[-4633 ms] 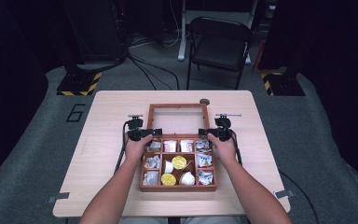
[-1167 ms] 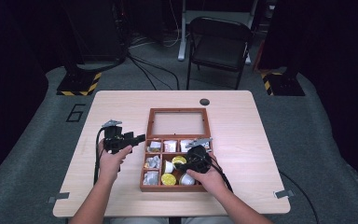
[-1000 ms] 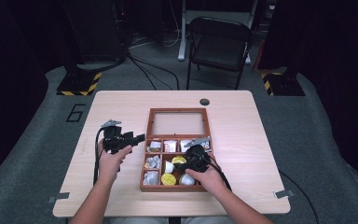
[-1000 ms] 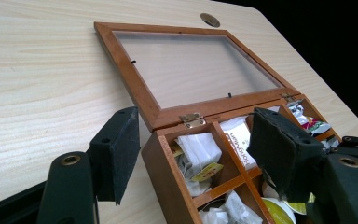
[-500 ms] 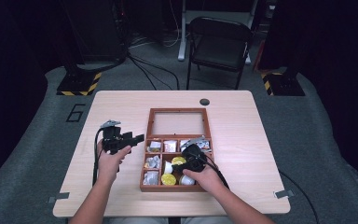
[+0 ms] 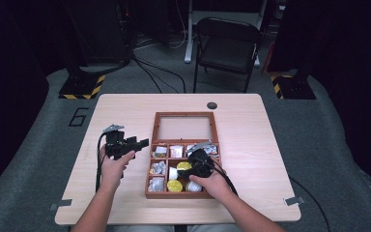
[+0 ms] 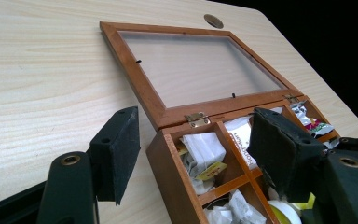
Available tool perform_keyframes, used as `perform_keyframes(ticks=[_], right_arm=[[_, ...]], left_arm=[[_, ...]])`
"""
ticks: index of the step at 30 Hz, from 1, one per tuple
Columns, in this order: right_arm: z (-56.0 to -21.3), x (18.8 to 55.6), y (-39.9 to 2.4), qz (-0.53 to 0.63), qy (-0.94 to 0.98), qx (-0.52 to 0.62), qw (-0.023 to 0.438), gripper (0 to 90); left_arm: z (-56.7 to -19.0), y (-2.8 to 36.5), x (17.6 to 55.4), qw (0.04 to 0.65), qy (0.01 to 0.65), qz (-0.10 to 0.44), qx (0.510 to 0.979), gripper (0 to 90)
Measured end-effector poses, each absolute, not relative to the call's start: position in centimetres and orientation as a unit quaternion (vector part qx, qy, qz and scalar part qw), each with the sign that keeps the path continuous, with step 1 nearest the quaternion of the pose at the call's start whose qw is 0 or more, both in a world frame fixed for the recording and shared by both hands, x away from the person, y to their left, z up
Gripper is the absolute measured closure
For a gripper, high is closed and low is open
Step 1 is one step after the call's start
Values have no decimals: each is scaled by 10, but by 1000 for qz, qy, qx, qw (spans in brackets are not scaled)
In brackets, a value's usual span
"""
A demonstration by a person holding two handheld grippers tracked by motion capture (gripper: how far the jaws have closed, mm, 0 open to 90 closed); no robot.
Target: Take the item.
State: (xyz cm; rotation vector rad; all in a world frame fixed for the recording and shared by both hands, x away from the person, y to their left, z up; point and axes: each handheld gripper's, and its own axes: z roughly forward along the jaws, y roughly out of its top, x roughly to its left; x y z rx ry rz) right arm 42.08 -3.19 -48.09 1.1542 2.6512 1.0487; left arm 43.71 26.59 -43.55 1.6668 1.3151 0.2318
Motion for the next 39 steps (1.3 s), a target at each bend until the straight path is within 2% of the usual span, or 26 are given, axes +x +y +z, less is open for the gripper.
perform_keyframes(ticks=[16,22,32,39], right_arm=[[-434,418,-52,377,854,350,76,373],[-431,431,-83,363,845,378,108,373],[-431,448,-161,353,801,457,158,373],[-442,449,-199,342,775,503,173,374]], left_arm=[[-434,264,437,482,537,94,686,335],[-434,266,437,483,539,94,684,335],[-434,263,437,487,538,89,683,335],[-434,263,437,486,535,91,685,335]])
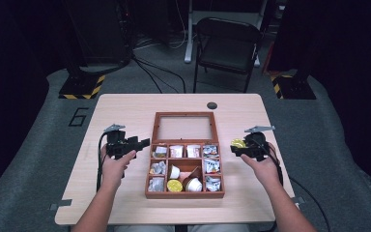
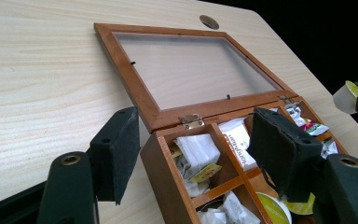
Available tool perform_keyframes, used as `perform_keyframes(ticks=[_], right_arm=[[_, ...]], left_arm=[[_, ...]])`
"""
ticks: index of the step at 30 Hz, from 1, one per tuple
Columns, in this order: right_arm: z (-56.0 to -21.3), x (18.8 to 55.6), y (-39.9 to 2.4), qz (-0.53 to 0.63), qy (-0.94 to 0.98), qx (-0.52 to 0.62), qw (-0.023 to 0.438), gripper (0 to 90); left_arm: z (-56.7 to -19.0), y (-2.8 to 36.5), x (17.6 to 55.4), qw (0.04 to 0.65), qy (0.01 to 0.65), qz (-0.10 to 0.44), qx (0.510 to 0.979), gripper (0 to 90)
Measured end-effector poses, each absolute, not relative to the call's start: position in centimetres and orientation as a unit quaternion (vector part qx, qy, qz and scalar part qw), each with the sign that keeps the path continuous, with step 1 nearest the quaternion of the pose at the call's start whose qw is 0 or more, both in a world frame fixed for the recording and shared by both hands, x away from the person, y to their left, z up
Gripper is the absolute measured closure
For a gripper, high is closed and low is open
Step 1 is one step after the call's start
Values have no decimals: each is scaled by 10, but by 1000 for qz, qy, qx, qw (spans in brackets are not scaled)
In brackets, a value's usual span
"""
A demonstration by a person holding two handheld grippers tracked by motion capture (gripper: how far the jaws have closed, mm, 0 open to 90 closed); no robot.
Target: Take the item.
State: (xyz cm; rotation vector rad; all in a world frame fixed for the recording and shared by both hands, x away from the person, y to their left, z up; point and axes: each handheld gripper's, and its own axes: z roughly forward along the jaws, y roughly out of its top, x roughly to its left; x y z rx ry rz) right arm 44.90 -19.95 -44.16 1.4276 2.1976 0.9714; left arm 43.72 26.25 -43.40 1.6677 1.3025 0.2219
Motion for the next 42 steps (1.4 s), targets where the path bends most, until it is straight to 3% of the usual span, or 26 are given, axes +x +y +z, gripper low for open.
perform_keyframes(ticks=[23,42], right_arm=[[-471,443,-260,320,719,584,200,373],[-495,443,-264,302,706,609,200,343]], left_arm=[[-433,262,436,486,534,94,685,335],[-434,262,436,482,537,93,686,335]])
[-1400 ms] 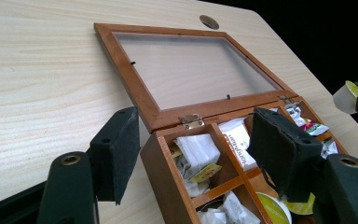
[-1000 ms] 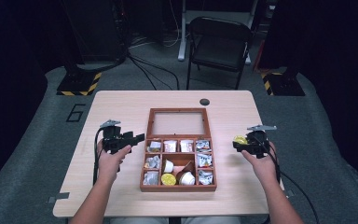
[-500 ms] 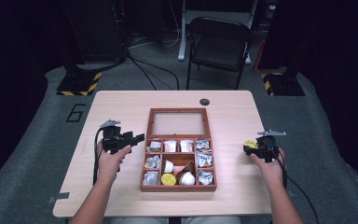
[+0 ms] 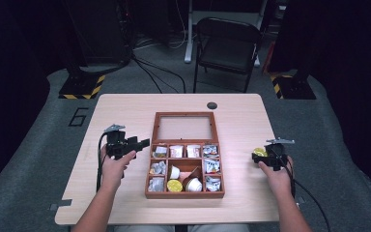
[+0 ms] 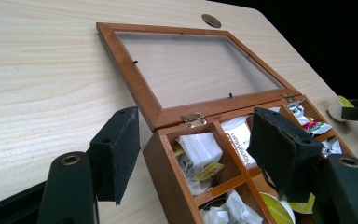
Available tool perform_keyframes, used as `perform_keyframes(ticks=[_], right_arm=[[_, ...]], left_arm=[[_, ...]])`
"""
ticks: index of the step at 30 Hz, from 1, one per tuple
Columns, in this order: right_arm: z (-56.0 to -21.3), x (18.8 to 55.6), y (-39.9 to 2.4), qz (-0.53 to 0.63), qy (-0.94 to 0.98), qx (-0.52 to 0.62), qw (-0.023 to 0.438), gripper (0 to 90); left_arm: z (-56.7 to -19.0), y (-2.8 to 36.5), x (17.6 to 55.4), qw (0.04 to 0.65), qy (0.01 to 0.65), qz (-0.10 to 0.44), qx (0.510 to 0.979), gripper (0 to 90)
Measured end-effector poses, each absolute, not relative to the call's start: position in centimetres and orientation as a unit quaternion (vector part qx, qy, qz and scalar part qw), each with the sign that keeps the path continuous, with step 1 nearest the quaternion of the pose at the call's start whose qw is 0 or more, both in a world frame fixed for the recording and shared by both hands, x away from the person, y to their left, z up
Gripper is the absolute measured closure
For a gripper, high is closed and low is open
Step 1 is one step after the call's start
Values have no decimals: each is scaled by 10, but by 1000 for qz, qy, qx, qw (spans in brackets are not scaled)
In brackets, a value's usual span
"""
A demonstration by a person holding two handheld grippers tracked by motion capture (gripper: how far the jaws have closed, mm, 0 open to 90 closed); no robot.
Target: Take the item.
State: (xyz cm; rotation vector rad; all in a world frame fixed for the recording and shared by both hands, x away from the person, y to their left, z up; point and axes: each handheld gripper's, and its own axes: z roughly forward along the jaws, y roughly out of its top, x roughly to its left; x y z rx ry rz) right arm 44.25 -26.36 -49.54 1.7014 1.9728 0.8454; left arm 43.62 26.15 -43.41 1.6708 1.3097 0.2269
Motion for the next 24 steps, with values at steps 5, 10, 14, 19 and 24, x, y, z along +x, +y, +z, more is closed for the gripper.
perform_keyframes(ticks=[5,10,14,19,24], right_arm=[[-497,442,-263,302,709,605,200,338],[-496,441,-262,306,705,606,203,318],[-493,439,-263,313,703,605,204,313],[-488,437,-264,319,701,602,211,311],[-481,432,-264,322,700,599,218,312]], left_arm=[[-434,260,436,481,534,92,689,334],[-434,261,436,482,535,93,688,335],[-434,261,436,483,536,91,686,335],[-434,261,436,483,538,92,685,335],[-435,262,437,479,537,94,688,335]])
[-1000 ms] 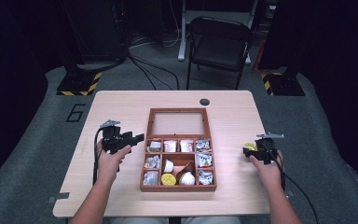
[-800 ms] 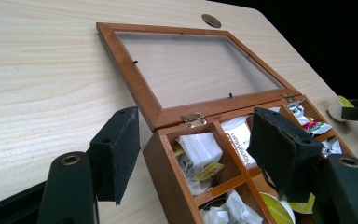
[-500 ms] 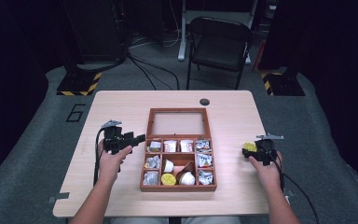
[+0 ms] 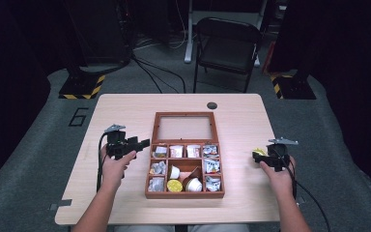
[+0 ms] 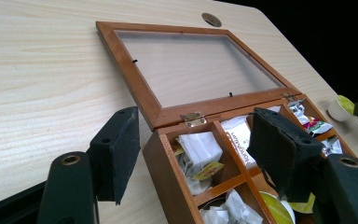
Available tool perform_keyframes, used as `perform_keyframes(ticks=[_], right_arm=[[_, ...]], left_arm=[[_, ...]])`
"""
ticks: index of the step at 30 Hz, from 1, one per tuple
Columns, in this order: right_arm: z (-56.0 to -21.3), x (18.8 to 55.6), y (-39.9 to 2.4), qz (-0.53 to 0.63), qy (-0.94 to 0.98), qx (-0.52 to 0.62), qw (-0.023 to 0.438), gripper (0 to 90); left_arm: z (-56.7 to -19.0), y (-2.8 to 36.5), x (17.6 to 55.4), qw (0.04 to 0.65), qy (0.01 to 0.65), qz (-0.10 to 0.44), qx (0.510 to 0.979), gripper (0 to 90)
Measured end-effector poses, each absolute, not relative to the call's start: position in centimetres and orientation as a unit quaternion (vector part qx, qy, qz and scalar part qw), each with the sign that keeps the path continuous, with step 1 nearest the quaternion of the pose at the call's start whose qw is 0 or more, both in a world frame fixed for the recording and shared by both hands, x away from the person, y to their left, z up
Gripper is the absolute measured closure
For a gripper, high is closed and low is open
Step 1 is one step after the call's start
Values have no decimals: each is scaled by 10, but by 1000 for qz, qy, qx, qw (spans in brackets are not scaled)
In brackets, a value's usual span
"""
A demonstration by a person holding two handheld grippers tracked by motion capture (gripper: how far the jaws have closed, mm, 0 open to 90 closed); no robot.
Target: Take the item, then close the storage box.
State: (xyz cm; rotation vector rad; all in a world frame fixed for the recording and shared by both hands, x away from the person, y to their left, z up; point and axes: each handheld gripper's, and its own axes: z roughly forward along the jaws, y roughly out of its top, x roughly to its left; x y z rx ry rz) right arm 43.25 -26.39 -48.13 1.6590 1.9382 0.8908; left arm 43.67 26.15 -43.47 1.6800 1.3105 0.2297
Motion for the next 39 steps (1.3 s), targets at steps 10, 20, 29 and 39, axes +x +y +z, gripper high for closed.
perform_keyframes(ticks=[10,20,29,39], right_arm=[[-466,424,-259,329,702,587,233,328],[-443,417,-239,359,715,553,232,350],[-437,421,-221,370,730,536,208,351],[-423,428,-203,391,743,509,189,386]], left_arm=[[-435,261,437,476,537,97,689,334],[-434,258,437,475,533,94,694,330],[-435,257,439,469,529,94,701,332],[-434,246,443,463,518,94,713,335]])
